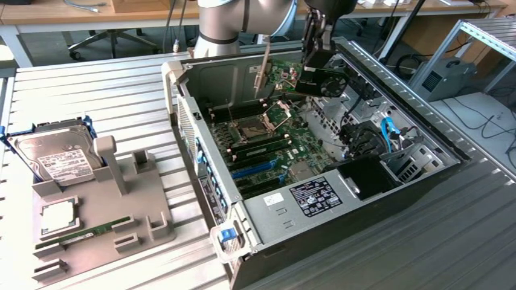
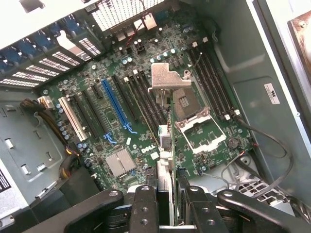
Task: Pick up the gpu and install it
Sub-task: 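Insert the gpu into the slot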
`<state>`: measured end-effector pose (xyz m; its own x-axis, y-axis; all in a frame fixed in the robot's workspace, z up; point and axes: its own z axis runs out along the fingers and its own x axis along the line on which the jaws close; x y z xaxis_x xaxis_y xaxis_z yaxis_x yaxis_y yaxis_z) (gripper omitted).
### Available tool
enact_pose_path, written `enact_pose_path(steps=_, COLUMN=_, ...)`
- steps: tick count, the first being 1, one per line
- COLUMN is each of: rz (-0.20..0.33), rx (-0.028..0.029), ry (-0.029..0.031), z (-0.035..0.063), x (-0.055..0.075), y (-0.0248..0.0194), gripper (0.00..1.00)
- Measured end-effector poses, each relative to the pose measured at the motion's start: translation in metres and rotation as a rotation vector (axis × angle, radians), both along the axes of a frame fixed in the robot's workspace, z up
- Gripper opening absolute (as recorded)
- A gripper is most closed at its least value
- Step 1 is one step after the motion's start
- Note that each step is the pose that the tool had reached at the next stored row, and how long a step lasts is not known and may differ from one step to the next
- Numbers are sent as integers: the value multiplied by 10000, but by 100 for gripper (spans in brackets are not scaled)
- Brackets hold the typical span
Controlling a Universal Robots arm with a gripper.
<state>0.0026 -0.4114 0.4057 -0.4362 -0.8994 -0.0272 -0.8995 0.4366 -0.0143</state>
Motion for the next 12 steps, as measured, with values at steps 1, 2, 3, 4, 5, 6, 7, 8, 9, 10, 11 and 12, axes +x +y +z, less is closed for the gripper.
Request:
enact_pose_path(steps=1, rz=48, rx=0, ry=0, z=0, x=0, y=0, gripper=27)
enact_pose_path(steps=2, rz=80, rx=0, ry=0, z=0, x=0, y=0, gripper=27)
enact_pose_path(steps=3, rz=132, rx=0, ry=0, z=0, x=0, y=0, gripper=27)
enact_pose_path(steps=4, rz=166, rx=0, ry=0, z=0, x=0, y=0, gripper=27)
enact_pose_path(steps=5, rz=194, rx=1, ry=-1, z=0, x=0, y=0, gripper=27)
enact_pose_path(steps=6, rz=221, rx=0, ry=0, z=0, x=0, y=0, gripper=27)
enact_pose_path(steps=7, rz=250, rx=0, ry=0, z=0, x=0, y=0, gripper=27)
enact_pose_path(steps=8, rz=276, rx=0, ry=0, z=0, x=0, y=0, gripper=27)
enact_pose_path(steps=9, rz=302, rx=0, ry=0, z=0, x=0, y=0, gripper=27)
enact_pose_path(steps=10, rz=327, rx=0, ry=0, z=0, x=0, y=0, gripper=27)
enact_pose_path(steps=11, rz=353, rx=0, ry=0, z=0, x=0, y=0, gripper=27)
enact_pose_path(steps=12, rz=388, rx=0, ry=0, z=0, x=0, y=0, gripper=27)
